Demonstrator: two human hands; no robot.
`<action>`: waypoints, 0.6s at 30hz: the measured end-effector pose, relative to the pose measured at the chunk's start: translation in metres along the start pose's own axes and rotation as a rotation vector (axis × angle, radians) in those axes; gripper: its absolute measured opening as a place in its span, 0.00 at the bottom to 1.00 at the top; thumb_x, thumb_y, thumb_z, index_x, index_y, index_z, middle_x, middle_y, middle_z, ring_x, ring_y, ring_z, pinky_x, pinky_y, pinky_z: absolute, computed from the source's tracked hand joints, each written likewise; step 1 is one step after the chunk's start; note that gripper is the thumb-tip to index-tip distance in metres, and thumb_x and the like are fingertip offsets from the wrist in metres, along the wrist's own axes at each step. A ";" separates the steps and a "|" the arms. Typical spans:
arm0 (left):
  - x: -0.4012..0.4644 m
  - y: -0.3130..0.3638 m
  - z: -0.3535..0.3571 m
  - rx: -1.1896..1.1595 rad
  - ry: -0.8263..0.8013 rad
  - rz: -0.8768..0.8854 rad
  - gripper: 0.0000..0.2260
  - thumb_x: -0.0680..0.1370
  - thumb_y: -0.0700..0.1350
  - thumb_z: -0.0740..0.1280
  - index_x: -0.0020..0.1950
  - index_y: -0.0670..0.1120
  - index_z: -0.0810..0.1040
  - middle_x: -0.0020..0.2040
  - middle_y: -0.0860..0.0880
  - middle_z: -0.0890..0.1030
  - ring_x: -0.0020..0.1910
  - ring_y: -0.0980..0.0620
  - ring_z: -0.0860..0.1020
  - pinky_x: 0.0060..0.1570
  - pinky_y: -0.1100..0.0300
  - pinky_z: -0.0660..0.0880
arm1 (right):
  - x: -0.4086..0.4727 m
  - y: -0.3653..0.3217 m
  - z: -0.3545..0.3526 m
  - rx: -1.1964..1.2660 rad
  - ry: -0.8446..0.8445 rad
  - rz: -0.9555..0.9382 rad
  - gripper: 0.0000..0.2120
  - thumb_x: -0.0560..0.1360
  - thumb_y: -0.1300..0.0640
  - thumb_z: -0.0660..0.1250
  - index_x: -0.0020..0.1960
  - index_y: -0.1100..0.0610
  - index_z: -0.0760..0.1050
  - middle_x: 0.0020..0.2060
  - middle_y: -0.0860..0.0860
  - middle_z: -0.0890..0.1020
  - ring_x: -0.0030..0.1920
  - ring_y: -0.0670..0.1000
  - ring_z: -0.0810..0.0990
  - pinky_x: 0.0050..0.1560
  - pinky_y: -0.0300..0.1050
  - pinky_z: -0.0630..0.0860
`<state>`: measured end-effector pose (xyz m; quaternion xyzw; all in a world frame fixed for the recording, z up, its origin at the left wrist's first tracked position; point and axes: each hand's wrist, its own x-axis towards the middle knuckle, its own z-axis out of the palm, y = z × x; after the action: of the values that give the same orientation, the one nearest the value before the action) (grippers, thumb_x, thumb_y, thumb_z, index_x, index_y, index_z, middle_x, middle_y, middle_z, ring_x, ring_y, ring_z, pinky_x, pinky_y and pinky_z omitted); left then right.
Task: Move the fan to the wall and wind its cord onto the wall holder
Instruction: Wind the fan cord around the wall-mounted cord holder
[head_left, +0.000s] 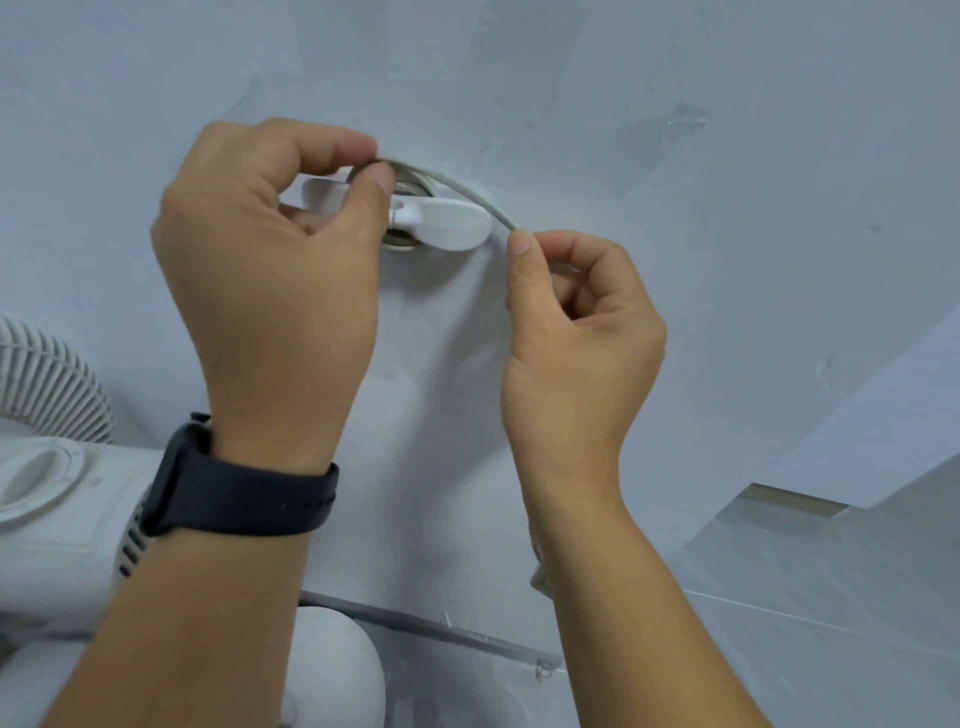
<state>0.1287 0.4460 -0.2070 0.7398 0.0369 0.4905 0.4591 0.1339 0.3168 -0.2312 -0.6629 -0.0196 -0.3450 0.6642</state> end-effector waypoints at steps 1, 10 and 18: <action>0.000 -0.002 -0.001 0.000 0.002 -0.012 0.06 0.78 0.55 0.72 0.53 0.60 0.83 0.50 0.57 0.82 0.32 0.57 0.77 0.45 0.57 0.79 | 0.001 0.002 0.000 0.001 -0.004 0.006 0.06 0.78 0.56 0.74 0.42 0.52 0.81 0.28 0.54 0.75 0.30 0.49 0.72 0.35 0.41 0.72; 0.002 -0.011 0.005 -0.310 -0.045 -0.202 0.07 0.79 0.50 0.74 0.54 0.49 0.87 0.52 0.49 0.87 0.39 0.56 0.83 0.35 0.65 0.79 | -0.013 0.020 0.018 -0.236 -0.298 0.017 0.10 0.77 0.54 0.72 0.37 0.54 0.79 0.26 0.52 0.79 0.29 0.55 0.76 0.34 0.54 0.78; 0.001 -0.013 0.009 -0.332 -0.107 -0.239 0.06 0.81 0.49 0.72 0.54 0.50 0.86 0.55 0.48 0.86 0.35 0.57 0.82 0.34 0.68 0.77 | -0.013 0.018 0.024 -0.312 -0.435 -0.148 0.06 0.78 0.55 0.71 0.42 0.53 0.83 0.24 0.45 0.74 0.27 0.48 0.70 0.31 0.47 0.72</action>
<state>0.1409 0.4485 -0.2159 0.6693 0.0186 0.3922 0.6308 0.1431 0.3419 -0.2507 -0.8124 -0.1567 -0.2410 0.5074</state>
